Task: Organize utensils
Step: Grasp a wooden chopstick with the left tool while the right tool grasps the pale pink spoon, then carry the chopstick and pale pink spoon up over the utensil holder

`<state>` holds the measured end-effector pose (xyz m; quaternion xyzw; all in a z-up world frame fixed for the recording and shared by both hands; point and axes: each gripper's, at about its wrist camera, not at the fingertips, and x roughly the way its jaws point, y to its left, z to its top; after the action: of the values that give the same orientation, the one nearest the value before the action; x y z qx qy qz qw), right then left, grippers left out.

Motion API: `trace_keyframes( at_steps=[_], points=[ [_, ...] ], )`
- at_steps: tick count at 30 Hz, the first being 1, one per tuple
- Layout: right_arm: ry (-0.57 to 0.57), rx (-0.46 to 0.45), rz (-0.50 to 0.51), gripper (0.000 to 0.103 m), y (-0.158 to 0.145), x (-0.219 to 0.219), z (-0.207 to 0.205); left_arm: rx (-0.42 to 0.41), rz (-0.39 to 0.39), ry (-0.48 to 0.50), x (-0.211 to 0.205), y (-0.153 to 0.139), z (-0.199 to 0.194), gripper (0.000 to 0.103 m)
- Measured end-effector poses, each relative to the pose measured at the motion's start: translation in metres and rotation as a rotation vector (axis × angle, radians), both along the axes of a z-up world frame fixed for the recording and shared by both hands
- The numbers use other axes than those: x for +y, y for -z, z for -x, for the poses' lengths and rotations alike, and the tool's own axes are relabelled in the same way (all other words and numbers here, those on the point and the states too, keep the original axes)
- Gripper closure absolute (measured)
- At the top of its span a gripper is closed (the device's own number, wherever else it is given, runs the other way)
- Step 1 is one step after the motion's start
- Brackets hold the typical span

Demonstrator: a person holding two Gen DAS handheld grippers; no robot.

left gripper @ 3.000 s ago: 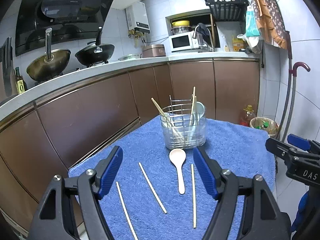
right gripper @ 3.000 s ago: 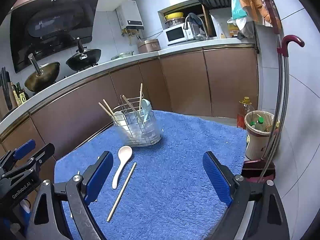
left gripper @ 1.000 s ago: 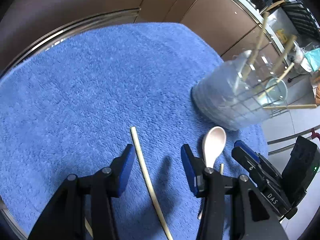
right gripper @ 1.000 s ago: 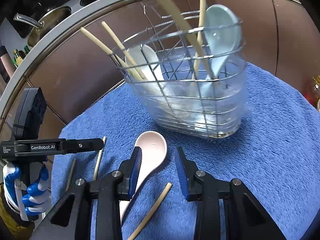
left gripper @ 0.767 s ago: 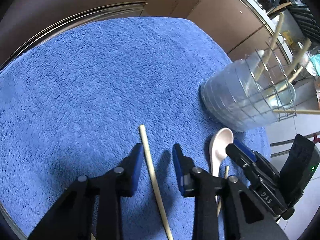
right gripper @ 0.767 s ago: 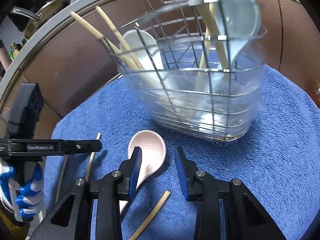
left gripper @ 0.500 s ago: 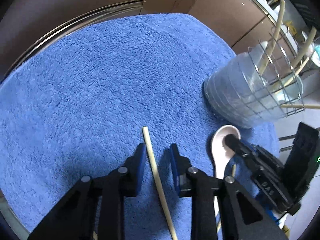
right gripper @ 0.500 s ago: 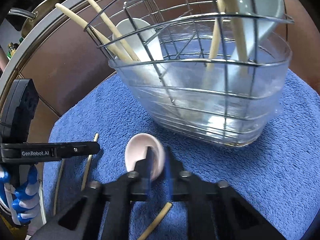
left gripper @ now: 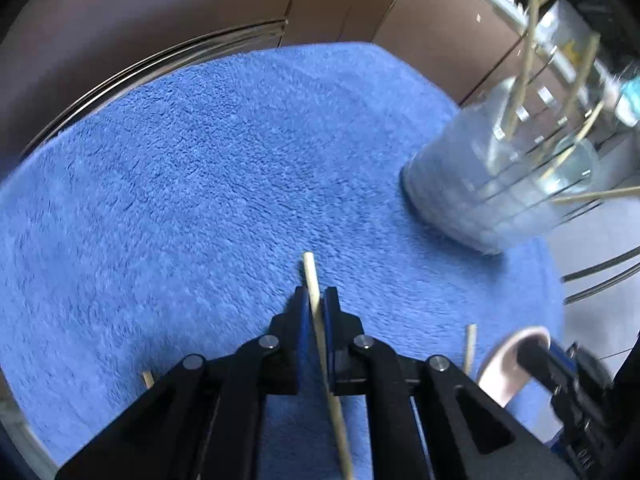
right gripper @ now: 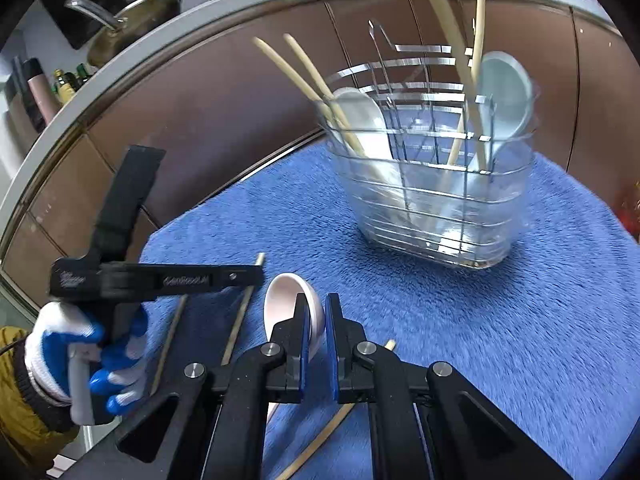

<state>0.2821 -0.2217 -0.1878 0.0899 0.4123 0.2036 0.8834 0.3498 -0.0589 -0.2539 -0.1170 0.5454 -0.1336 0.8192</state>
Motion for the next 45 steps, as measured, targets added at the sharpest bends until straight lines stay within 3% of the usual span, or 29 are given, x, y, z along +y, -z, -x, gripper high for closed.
trace_keyframes(
  at_steps=[16, 26, 36, 45],
  points=[
    [0.047, -0.179, 0.076, 0.095, -0.057, 0.02, 0.102, -0.27, 0.131, 0.02, 0.02, -0.097, 0.099, 0.098],
    [0.105, -0.24, 0.1, 0.095, -0.082, 0.013, 0.152, -0.371, 0.154, 0.049, 0.022, -0.127, 0.149, 0.098],
    [0.162, -0.298, 0.12, 0.095, -0.093, 0.009, 0.164, -0.418, 0.19, 0.062, 0.026, -0.155, 0.176, 0.098],
    [0.189, -0.372, 0.168, 0.095, -0.105, -0.008, 0.138, -0.48, 0.171, 0.112, -0.003, -0.188, 0.158, 0.098]
  ],
)
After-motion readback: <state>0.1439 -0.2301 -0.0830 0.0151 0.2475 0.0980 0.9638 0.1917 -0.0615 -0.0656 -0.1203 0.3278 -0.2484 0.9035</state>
